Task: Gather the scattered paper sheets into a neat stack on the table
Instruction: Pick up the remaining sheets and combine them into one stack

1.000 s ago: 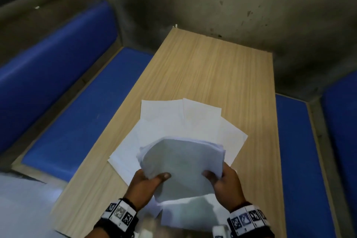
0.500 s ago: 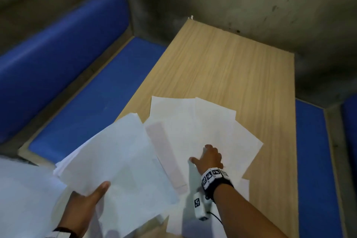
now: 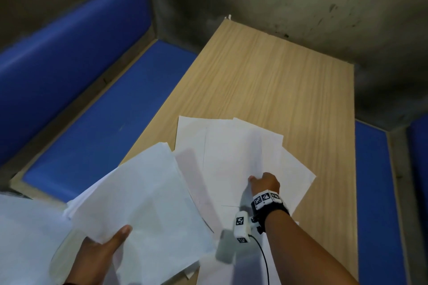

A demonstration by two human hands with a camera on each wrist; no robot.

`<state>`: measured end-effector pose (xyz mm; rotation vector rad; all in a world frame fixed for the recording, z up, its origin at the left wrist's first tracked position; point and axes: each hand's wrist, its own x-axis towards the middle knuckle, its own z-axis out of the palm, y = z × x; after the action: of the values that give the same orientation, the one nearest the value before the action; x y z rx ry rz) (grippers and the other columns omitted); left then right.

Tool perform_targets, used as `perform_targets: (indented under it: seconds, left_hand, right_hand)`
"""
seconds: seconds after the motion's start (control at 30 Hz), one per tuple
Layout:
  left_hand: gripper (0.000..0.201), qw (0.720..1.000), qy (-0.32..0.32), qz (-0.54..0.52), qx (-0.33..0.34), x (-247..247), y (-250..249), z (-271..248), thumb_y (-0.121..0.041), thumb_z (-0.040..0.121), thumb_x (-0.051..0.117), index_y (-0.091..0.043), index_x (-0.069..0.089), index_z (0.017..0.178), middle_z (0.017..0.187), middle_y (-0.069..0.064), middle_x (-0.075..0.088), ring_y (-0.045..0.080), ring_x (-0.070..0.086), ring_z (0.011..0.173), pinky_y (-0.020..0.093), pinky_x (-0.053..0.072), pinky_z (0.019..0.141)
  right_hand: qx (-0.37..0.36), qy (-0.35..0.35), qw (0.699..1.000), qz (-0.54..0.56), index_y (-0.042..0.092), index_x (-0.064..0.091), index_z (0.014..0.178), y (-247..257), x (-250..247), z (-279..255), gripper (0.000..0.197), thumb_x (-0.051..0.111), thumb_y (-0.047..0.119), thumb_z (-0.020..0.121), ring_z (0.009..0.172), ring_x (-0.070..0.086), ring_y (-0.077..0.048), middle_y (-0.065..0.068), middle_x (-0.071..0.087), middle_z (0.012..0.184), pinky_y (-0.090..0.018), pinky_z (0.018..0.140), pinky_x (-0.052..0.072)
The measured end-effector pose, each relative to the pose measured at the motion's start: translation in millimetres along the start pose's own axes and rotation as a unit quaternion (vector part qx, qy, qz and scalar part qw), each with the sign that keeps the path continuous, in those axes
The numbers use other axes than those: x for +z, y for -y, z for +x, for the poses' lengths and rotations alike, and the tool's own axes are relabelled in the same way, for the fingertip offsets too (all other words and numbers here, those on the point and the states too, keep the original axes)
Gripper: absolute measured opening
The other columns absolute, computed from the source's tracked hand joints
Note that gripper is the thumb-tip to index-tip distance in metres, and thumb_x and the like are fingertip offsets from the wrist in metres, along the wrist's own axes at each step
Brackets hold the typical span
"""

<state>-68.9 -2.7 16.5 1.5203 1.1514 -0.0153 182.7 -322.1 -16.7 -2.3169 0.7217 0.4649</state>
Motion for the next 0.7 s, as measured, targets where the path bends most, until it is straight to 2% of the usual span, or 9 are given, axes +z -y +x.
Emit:
perform_targets:
  seconds: [0.07, 0.13, 0.23, 0.3, 0.47, 0.57, 0.6, 0.63, 0.7]
  left_hand:
    - [0.088, 1.000, -0.001, -0.002, -0.005, 3, -1, 3, -0.019, 0.076, 0.083, -0.013, 0.036, 0.151, 0.147, 0.013, 0.050, 0.039, 0.047, 0.133, 0.053, 0.034, 0.113]
    - [0.094, 1.000, -0.001, 0.008, -0.004, 5, -3, 5, -0.022, 0.074, 0.085, -0.015, 0.033, 0.152, 0.149, 0.011, 0.048, 0.038, 0.045, 0.135, 0.052, 0.031, 0.115]
    - [0.097, 1.000, -0.009, 0.028, -0.010, 8, -5, 6, -0.026, 0.074, 0.084, -0.021, 0.028, 0.154, 0.154, 0.009, 0.042, 0.037, 0.039, 0.140, 0.051, 0.024, 0.119]
    - [0.095, 0.999, -0.010, 0.032, -0.007, 9, -9, 6, -0.022, 0.076, 0.083, -0.021, 0.028, 0.153, 0.155, 0.011, 0.041, 0.038, 0.038, 0.140, 0.052, 0.022, 0.120]
    - [0.089, 1.000, -0.015, 0.008, -0.025, 10, -27, -6, -0.017, 0.081, 0.078, -0.016, 0.026, 0.154, 0.154, 0.015, 0.040, 0.041, 0.037, 0.139, 0.051, 0.022, 0.119]
    - [0.082, 0.999, -0.009, 0.006, -0.034, 12, -42, -19, -0.012, 0.085, 0.074, -0.011, 0.028, 0.153, 0.153, 0.018, 0.041, 0.042, 0.036, 0.138, 0.050, 0.022, 0.118]
    - [0.081, 0.999, -0.007, 0.008, -0.040, 11, -43, -21, -0.012, 0.085, 0.074, -0.009, 0.030, 0.152, 0.152, 0.019, 0.042, 0.043, 0.037, 0.137, 0.050, 0.023, 0.118]
    - [0.079, 0.999, -0.009, 0.010, -0.046, 11, -41, -19, -0.012, 0.085, 0.075, -0.008, 0.032, 0.151, 0.151, 0.020, 0.044, 0.044, 0.039, 0.136, 0.050, 0.025, 0.117]
    - [0.078, 0.998, -0.011, 0.011, -0.054, 10, -34, -14, -0.014, 0.083, 0.077, -0.007, 0.037, 0.149, 0.147, 0.020, 0.048, 0.044, 0.044, 0.132, 0.052, 0.030, 0.114]
  right_hand:
    - [0.031, -0.017, 0.997, -0.071, 0.004, 0.067, 0.100, 2, -5, 7, 0.045, 0.071, 0.040, 0.072, 0.097, 0.059, -0.034, -0.016, 0.064, 0.113, -0.041, 0.085, 0.052]
    - [0.057, -0.023, 0.990, -0.128, 0.011, 0.058, 0.113, 6, -9, 9, 0.070, 0.073, 0.056, 0.062, 0.116, 0.048, -0.034, -0.012, 0.050, 0.124, -0.048, 0.091, 0.043]
    - [0.066, -0.024, 0.988, -0.136, 0.012, 0.046, 0.119, 15, -7, 13, 0.098, 0.074, 0.071, 0.047, 0.121, 0.042, -0.034, -0.012, 0.044, 0.128, -0.054, 0.095, 0.043]
    - [0.078, -0.028, 0.988, -0.132, 0.011, 0.039, 0.122, 16, -2, 16, 0.106, 0.078, 0.070, 0.042, 0.121, 0.042, -0.036, -0.015, 0.044, 0.127, -0.054, 0.095, 0.044]
    - [0.092, -0.022, 0.991, -0.097, 0.015, 0.027, 0.123, 17, 9, 22, 0.105, 0.091, 0.044, 0.045, 0.117, 0.050, -0.040, -0.017, 0.048, 0.127, -0.056, 0.094, 0.047]
    - [0.120, 0.039, 0.991, 0.042, 0.011, 0.032, 0.137, 7, 7, 32, 0.090, 0.078, 0.047, 0.069, 0.123, 0.050, -0.039, -0.015, 0.048, 0.140, -0.050, 0.104, 0.041]
    - [0.100, 0.040, 0.993, 0.042, 0.008, 0.037, 0.136, 4, 5, 33, 0.080, 0.078, 0.036, 0.074, 0.114, 0.056, -0.036, -0.017, 0.051, 0.137, -0.044, 0.099, 0.044]
    - [0.072, 0.020, 0.997, 0.031, 0.004, 0.046, 0.128, 2, 2, 33, 0.065, 0.080, 0.020, 0.075, 0.096, 0.062, -0.032, -0.019, 0.058, 0.128, -0.038, 0.087, 0.049]
    - [0.028, 0.024, 0.999, 0.023, -0.002, 0.061, 0.104, -1, -5, 28, 0.037, 0.080, 0.005, 0.073, 0.068, 0.061, -0.022, -0.019, 0.070, 0.106, -0.029, 0.069, 0.049]
